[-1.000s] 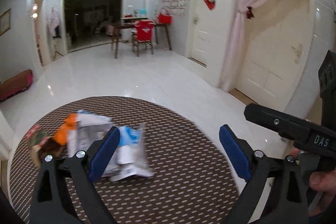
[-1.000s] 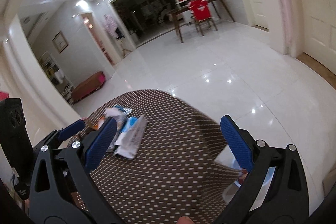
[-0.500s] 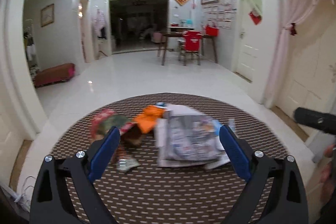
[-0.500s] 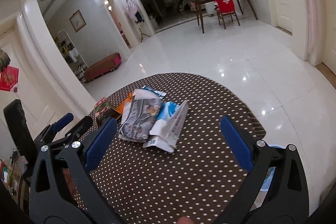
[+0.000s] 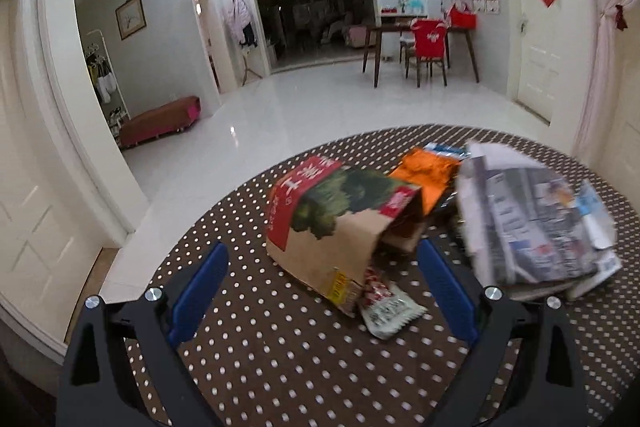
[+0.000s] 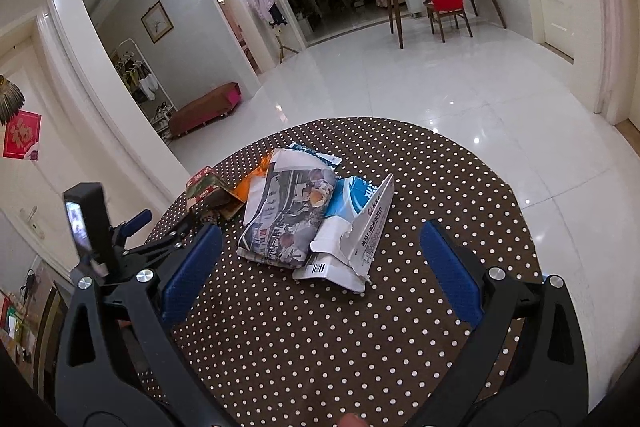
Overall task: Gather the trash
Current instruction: 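Grasp the brown cardboard box with the left tool while the right tool grasps the candy wrapper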
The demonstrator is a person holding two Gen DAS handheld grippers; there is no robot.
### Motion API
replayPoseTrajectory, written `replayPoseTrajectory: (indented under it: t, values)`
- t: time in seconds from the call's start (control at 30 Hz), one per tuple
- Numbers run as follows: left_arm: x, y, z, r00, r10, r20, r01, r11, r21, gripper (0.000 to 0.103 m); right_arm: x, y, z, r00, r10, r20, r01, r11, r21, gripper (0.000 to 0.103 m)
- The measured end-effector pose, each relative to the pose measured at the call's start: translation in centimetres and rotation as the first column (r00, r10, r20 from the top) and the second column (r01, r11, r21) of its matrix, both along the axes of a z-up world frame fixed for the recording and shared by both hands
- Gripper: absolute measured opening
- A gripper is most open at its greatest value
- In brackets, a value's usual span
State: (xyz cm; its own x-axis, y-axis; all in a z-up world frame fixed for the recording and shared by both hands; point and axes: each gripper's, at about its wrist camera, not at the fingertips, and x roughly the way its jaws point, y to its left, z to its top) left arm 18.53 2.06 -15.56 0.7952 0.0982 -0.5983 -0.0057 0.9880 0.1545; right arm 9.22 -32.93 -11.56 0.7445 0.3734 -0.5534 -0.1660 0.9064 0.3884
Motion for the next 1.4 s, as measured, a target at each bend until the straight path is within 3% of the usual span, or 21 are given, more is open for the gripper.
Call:
replayPoseTrajectory:
  t: [0.2,0.27,0.33,0.37,0.53,0.57,0.87,1.03,1.4]
  values:
    - [2.6,1.1,0.0,0.999,0.017,-0.031,-0.018,1.000,-0.012,0.093,0.9,-0.2,-0.6,1.000,0.004,-0.014,-0.004,1.000,0.011,0.097]
    - [3.3,1.5,-0.4,0.998,0.000,-0.065,-0.002,0.999,-0.038,0.079,1.0,-0.2,-0.8,1.000,0.006,-0.016,-0.006,1.000,0.014,0.097]
    - [3.8,1.4,-0.7,0.995,-0.018,-0.096,0.013,0.999,-0.052,0.056,1.2,-0.2,-0.9,1.000,0.008,-0.019,-0.008,1.000,0.018,0.097]
    - [4.3,1.4,-0.6,0.994,-0.024,-0.104,0.018,0.998,-0.056,0.052,1.2,-0.2,-0.9,1.000,0.009,-0.021,-0.009,1.000,0.019,0.097]
    - [3.9,1.8,0.0,0.997,-0.042,-0.058,0.038,0.997,-0.074,0.008,1.2,0.4,-1.0,0.999,0.025,-0.020,-0.025,0.999,0.021,0.097]
    - [3.6,2.1,0.3,0.998,-0.037,-0.045,0.033,0.996,-0.088,0.005,1.2,0.6,-0.9,0.999,0.031,-0.018,-0.031,0.999,0.021,0.097]
    - [-0.5,5.6,2.3,0.998,0.010,0.055,0.002,0.977,-0.211,0.003,0.9,3.9,0.1,0.992,0.123,0.002,-0.123,0.992,0.011,0.097]
    - [-3.2,7.8,3.0,0.995,0.057,0.082,-0.035,0.968,-0.250,0.003,2.0,8.6,-0.3,0.976,0.219,-0.011,-0.219,0.974,-0.056,0.097]
    - [-6.2,10.4,2.9,0.985,0.136,0.101,-0.103,0.953,-0.286,0.003,5.6,20.5,-3.7,0.905,0.420,-0.072,-0.425,0.879,-0.216,0.090]
